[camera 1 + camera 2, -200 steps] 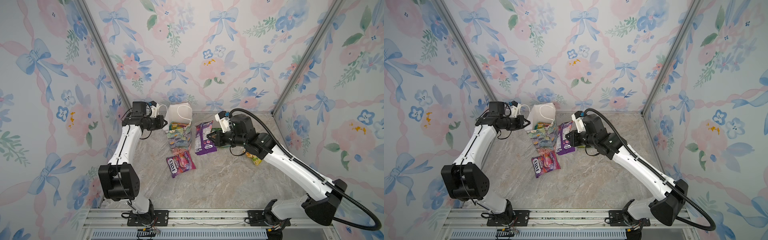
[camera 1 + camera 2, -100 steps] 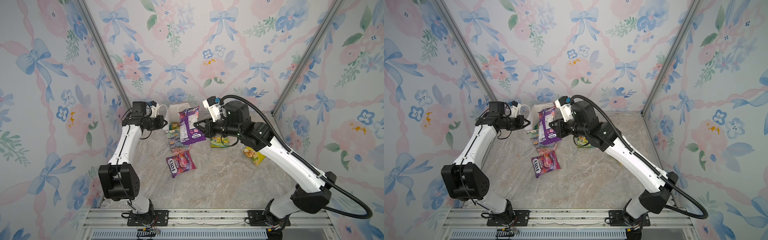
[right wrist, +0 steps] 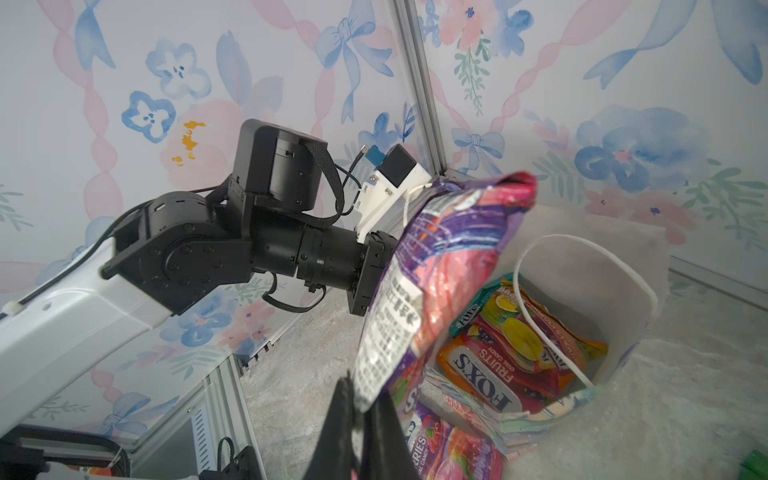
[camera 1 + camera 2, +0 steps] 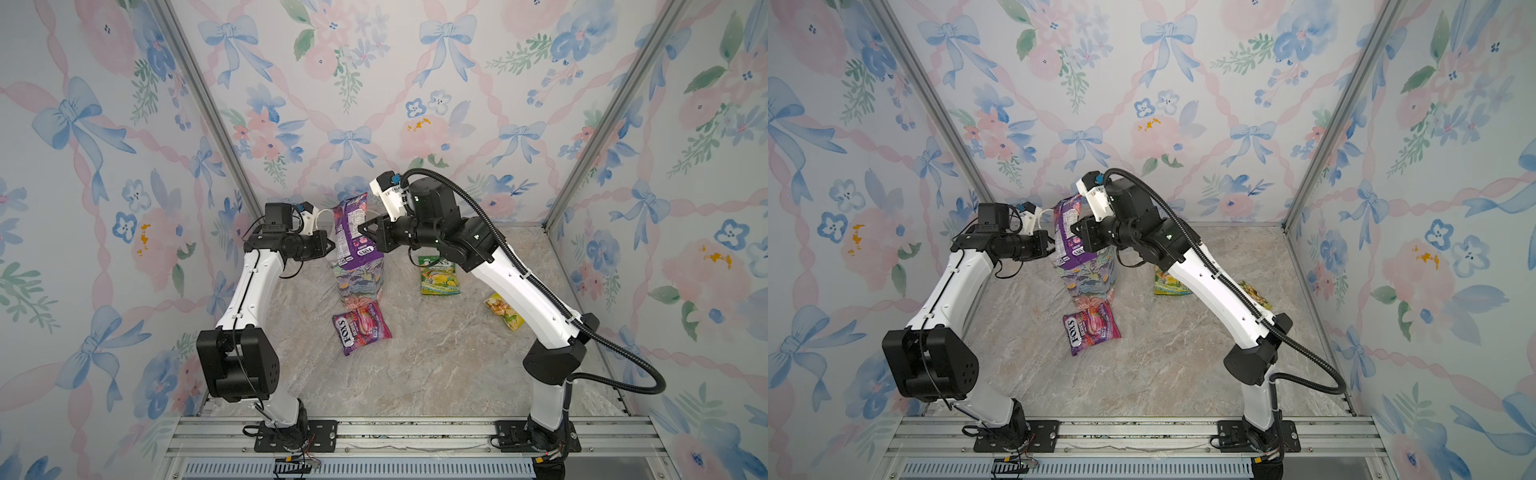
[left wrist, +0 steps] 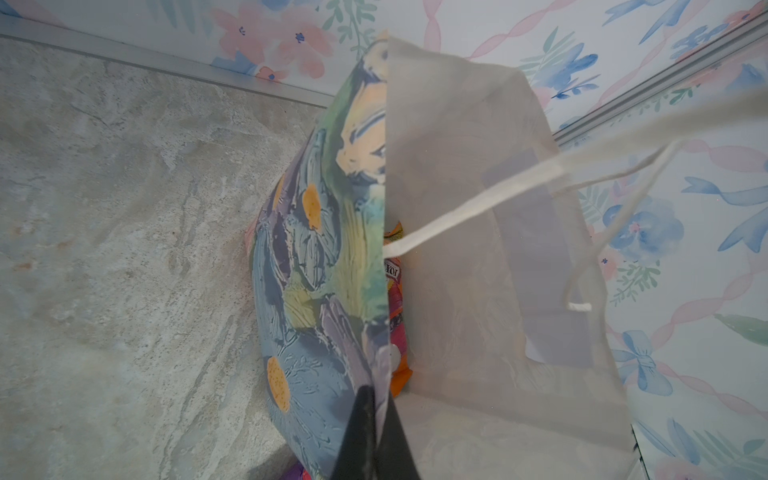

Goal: Place the snacks into the paper bag
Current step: 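Lift the purple packet with the right gripper and carry it over the bag, then lower the purple packet into the bag and open the right gripper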

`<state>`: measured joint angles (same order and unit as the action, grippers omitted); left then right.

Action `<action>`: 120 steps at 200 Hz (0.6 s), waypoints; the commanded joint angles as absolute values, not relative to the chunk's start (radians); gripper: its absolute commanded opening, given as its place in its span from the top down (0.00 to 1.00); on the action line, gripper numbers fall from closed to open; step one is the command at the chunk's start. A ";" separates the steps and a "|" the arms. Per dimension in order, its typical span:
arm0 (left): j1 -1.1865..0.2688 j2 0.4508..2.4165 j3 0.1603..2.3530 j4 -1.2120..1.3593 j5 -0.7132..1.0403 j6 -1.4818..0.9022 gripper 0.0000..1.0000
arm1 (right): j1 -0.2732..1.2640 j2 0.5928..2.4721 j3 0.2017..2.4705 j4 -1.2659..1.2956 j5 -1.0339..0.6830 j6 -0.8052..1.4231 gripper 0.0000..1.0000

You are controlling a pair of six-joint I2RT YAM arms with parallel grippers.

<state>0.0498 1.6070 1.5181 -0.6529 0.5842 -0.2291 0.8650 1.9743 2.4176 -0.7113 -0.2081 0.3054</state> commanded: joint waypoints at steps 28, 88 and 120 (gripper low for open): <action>0.054 1.589 1.508 -0.650 0.609 -0.224 1.00 | 0.836 2.124 2.656 -0.789 -0.190 0.273 1.00; 0.054 1.590 1.507 -0.650 0.607 -0.225 1.00 | 0.785 2.190 2.668 -0.730 -0.096 0.267 1.00; 0.054 1.590 1.508 -0.650 0.607 -0.225 1.00 | 0.782 2.210 2.668 -0.729 -0.002 0.226 1.00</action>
<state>0.0494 1.6070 1.5177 -0.6529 0.5842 -0.2291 0.7872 2.1941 2.6255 -0.7731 -0.0948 0.2699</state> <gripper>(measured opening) 0.048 0.088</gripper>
